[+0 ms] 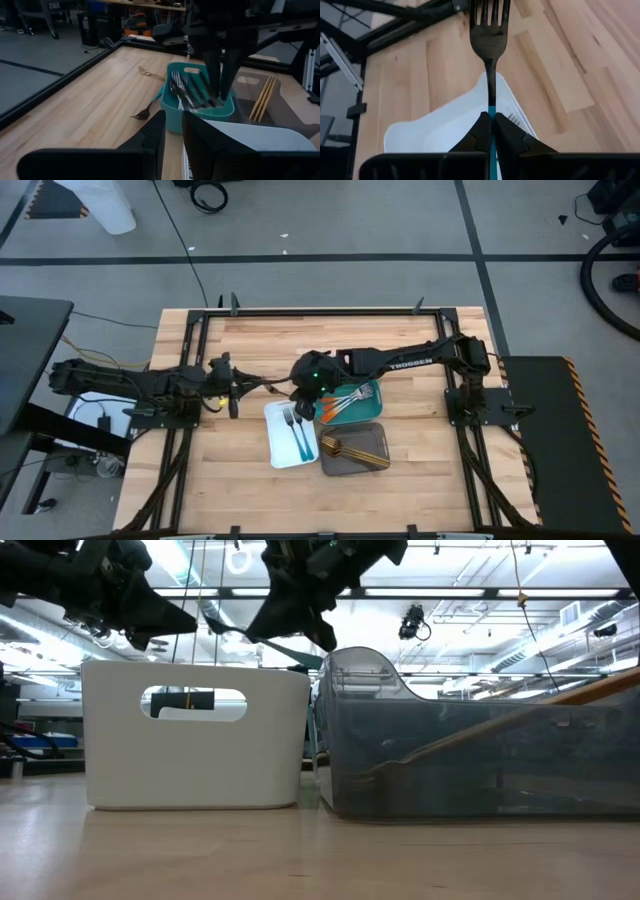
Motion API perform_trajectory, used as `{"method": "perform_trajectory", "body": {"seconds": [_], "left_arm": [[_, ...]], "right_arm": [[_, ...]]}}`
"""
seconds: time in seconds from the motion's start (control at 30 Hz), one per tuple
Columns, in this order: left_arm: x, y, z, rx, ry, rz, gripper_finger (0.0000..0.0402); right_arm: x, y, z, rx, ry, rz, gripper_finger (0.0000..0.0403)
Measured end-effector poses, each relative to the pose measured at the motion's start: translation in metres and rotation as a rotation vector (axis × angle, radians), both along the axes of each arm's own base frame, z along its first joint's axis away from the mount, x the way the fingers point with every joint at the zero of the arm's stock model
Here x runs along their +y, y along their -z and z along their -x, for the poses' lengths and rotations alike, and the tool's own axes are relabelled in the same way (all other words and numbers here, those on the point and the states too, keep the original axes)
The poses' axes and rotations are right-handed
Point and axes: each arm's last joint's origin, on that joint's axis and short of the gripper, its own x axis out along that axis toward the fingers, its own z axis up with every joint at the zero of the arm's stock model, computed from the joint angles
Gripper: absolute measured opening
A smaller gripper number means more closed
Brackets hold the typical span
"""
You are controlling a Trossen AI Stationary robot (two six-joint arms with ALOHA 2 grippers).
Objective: Sort silverware by color (type)
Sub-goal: Put the blue fork into the white bin
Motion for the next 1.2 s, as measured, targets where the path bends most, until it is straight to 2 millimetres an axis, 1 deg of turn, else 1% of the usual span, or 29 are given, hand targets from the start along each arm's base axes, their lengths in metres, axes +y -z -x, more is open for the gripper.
{"method": "perform_trajectory", "body": {"seconds": [0.2,0.37,0.53,0.9,1.03,1.2], "left_arm": [[0.0,0.0,0.0,0.003,-0.001,0.006,0.0071],[0.0,0.0,0.0,0.003,-0.001,0.007,0.0071],[0.0,0.0,0.0,0.003,-0.001,0.007,0.0071],[0.0,0.001,0.0,0.004,-0.002,0.007,0.0071],[0.0,0.001,0.0,0.005,-0.002,0.007,0.0071],[0.0,0.001,0.0,0.004,-0.002,0.007,0.0071]], "right_arm": [[0.015,-0.002,-0.002,-0.029,-0.018,-0.01,0.0016],[0.023,-0.004,-0.002,-0.046,-0.018,-0.022,0.0016],[0.029,-0.006,-0.004,-0.066,-0.005,-0.051,0.0016],[0.032,-0.007,-0.004,-0.073,0.054,-0.133,0.0016],[0.034,-0.007,-0.004,-0.074,0.073,-0.133,0.0016],[0.043,-0.007,-0.004,-0.075,0.085,-0.126,0.0016]]}}
